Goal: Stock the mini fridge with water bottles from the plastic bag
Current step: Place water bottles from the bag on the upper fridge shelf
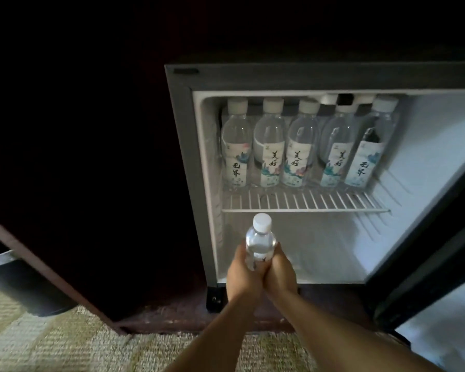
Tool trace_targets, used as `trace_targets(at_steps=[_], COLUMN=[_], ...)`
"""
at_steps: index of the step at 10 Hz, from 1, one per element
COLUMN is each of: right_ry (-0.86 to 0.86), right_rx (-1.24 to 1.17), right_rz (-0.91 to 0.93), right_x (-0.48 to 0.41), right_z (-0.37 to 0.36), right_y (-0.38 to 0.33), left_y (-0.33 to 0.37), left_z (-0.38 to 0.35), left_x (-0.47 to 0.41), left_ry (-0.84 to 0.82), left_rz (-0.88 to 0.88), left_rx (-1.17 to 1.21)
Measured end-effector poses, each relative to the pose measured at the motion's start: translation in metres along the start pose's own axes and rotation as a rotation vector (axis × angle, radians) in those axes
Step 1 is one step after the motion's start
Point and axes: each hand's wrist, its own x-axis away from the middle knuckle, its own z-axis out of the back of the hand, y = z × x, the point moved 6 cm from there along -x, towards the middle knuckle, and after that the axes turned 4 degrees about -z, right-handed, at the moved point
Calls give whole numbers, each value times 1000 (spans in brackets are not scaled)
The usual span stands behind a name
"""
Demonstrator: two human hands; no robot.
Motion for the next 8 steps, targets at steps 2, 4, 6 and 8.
trace_targets(at_steps=[2,4,6,8], right_ry=[-55,-63,-25,-93], right_rx=[414,683,657,695], right_rz=[231,435,538,560], right_x=[-18,-23,-22,-21], right_z=[-26,-32,-29,-25], right_y=[-12,-8,16,24], left_y=[-14,-24,-51,-49], left_z=[12,9,10,14], left_x=[-33,-49,-43,-18], left_ry=[17,15,-33,77], left_rz=[2,11,77,-54], left_rx=[-58,-107,-107,-330])
